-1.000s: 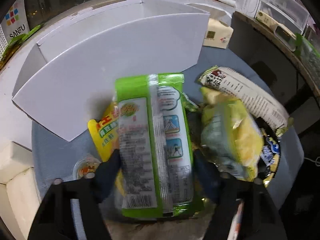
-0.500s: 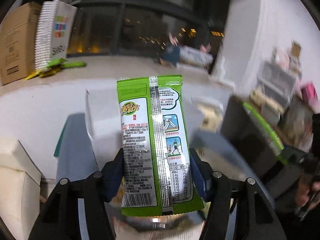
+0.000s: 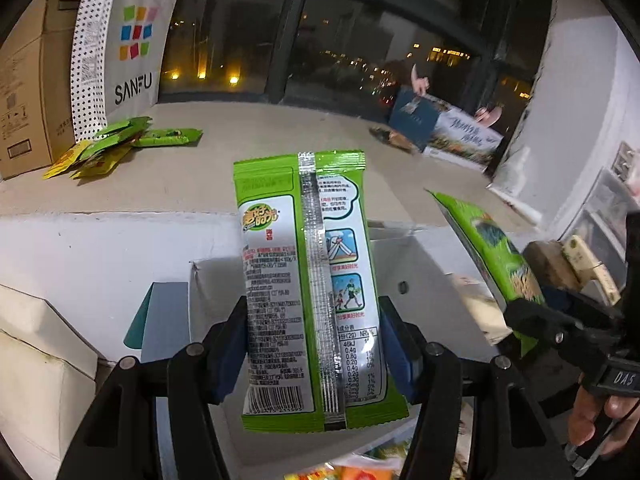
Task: Organize snacks
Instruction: 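Carry both packs over the white box and open both tools to drop them, then withdraw both tools from the box back toward the snack pile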
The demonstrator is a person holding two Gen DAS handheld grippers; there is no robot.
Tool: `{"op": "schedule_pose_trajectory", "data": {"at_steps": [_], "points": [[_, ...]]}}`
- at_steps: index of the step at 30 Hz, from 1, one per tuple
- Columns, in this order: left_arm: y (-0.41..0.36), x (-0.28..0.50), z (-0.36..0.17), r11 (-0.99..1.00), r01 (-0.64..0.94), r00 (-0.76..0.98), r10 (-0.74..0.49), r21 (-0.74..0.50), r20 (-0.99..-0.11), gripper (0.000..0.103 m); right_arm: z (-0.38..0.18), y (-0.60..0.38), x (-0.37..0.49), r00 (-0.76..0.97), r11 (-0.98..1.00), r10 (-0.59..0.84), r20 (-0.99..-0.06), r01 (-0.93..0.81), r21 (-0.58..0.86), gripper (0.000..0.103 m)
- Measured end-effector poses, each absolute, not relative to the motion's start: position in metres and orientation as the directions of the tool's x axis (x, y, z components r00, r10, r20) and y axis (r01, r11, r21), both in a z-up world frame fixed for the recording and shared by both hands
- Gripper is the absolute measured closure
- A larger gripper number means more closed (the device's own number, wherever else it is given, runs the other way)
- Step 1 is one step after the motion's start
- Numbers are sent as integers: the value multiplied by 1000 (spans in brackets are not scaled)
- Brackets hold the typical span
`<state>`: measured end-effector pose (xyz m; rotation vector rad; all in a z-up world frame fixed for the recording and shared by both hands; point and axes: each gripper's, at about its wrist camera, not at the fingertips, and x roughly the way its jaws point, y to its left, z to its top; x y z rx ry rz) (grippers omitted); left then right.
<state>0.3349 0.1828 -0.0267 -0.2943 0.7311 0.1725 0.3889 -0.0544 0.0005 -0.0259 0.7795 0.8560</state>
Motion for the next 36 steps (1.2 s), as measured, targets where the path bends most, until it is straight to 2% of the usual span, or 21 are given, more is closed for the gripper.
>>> {"op": "schedule_pose_trajectory", "data": {"at_steps": [2, 5, 6, 7, 9, 10, 16, 19, 22, 26, 29, 32, 36], "points": [[186, 342, -37, 945, -258, 715, 48, -199, -698, 37, -4, -40, 404, 393, 679, 653, -647, -682, 271, 26], [190, 343, -46, 944, -231, 710, -3, -237, -705, 21, -13, -25, 420, 365, 684, 637, -679, -674, 279, 26], [191, 343, -47, 944, -239, 704, 7, -227, -711, 7, -15, -22, 422, 355, 679, 637, -684, -679, 280, 24], [192, 341, -47, 946, -244, 700, 19, -214, -714, 0, -16, -20, 423, 359, 683, 630, -688, -678, 272, 23], [193, 335, -44, 947, -253, 704, 39, -198, -709, 0, -17, -19, 427, 377, 705, 609, -697, -661, 258, 3], [194, 332, -43, 946, -256, 708, 42, -200, -705, 0, -17, -20, 429, 376, 707, 612, -696, -655, 268, 0], [193, 297, -13, 934, -250, 795, 47, -256, -604, 0, -1, -38, 415, 393, 665, 693, -604, -672, 326, 0], [179, 262, 11, 947, -179, 869, 25, -266, -494, 0, 18, -50, 401, 434, 666, 702, -565, -682, 303, 0], [156, 221, 32, 966, -129, 908, 25, -222, -419, 0, 42, -71, 376, 457, 624, 758, -466, -716, 313, 0], [129, 158, 47, 973, -70, 922, -21, -220, -386, 0, 69, -105, 331, 460, 579, 798, -389, -763, 287, 0], [105, 111, 47, 987, -48, 937, -9, -155, -350, 0, 79, -139, 285, 476, 563, 816, -327, -784, 263, 0], [82, 68, 36, 994, -40, 938, 4, -97, -347, 0, 80, -174, 235, 538, 590, 802, -258, -782, 202, 0], [61, 20, 9, 996, -17, 943, -12, -84, -331, 0, 67, -217, 178, 584, 616, 784, -211, -774, 145, 0]]}}
